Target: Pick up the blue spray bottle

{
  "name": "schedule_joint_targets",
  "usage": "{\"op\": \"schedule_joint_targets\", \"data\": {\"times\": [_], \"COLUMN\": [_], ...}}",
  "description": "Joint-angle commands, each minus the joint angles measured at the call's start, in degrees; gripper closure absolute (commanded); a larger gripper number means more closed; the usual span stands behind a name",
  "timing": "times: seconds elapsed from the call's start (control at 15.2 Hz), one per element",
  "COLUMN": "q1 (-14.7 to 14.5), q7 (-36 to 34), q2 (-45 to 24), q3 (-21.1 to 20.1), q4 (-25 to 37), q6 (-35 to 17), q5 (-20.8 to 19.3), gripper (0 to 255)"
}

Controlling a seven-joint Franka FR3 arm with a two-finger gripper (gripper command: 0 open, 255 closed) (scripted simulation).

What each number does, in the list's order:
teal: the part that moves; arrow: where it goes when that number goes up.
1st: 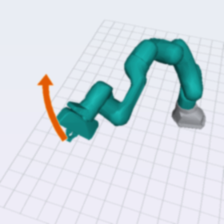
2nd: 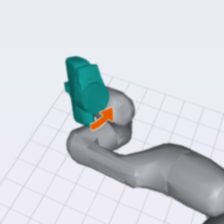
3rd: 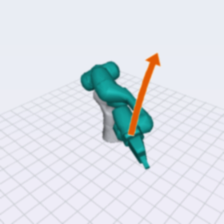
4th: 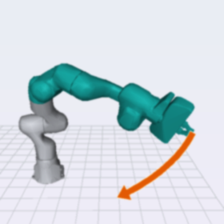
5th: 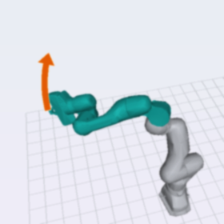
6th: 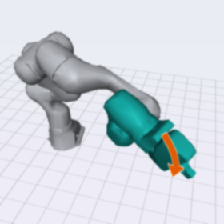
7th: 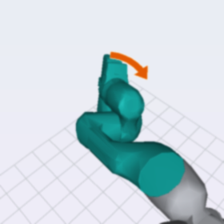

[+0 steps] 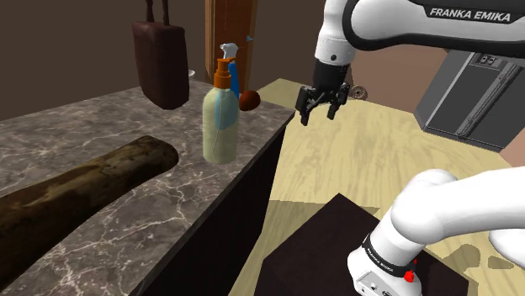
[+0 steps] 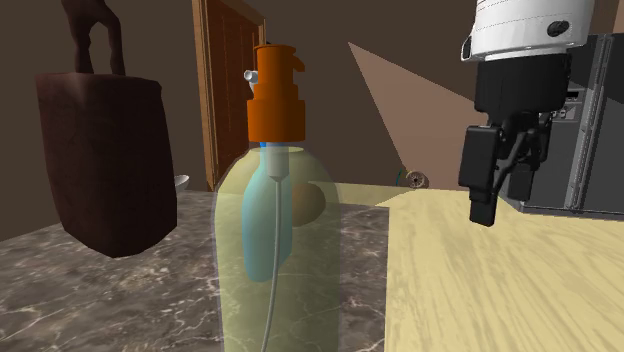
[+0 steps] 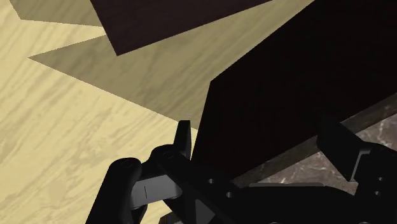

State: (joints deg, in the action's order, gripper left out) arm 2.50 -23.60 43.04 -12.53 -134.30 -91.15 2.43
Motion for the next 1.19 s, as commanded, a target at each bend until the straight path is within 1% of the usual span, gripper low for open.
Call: {"op": "schedule_joint_targets", "data": {"times": [0.0,0.2,0.33,0.53,0.66,0.79,0.92,1.06,1.12], "q1": [1.13,3.46,5.42,8.96,11.59,14.32,16.82,18.49,18.49], "q7": [-6.88,-16.77,-23.47,-33.78,-40.97,-48.49,-56.53,-65.22,-69.8], "q2": [-1.56,-5.54,-8.69,-14.17,-18.44,-23.39,-29.34,-36.81,-41.29], "q3": [-3.71,-9.47,-13.38,-19.52,-23.85,-28.49,-33.48,-38.8,-41.32], "q4": [1.63,5.67,8.97,14.86,19.44,24.6,30.44,37.12,40.85], "q6": [-1.6,-3.69,-4.75,-5.58,-5.49,-4.71,-3.0,0.09,2.35], "q5": [0.79,0.82,0.08,-2.31,-4.92,-8.53,-13.48,-20.26,-24.5], "gripper": [0,0,0,0,0,0,0,0,0]}}
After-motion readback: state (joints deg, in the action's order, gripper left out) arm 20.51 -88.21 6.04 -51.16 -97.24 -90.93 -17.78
